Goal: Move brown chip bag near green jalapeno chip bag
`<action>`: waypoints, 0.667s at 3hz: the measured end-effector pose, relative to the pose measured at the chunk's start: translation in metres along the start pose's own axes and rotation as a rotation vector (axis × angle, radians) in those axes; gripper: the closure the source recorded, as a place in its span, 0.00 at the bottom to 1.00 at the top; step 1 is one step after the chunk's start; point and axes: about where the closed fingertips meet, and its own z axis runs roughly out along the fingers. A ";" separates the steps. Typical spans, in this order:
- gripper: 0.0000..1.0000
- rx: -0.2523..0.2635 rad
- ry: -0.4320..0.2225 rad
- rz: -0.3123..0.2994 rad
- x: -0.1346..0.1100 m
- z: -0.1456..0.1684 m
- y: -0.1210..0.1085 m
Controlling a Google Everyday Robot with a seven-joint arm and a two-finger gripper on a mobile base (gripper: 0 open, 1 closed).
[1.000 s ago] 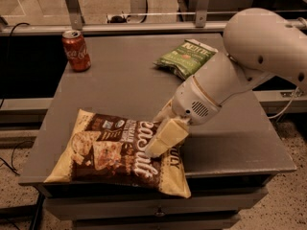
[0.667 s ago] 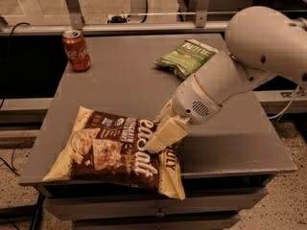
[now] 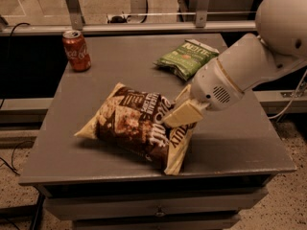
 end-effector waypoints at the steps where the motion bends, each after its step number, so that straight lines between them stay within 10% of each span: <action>1: 1.00 0.127 -0.004 -0.035 -0.004 -0.053 -0.025; 2: 1.00 0.118 -0.010 -0.038 -0.008 -0.050 -0.022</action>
Offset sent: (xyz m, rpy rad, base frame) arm 0.0152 -0.0262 0.0256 -0.0219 -0.0768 -0.0375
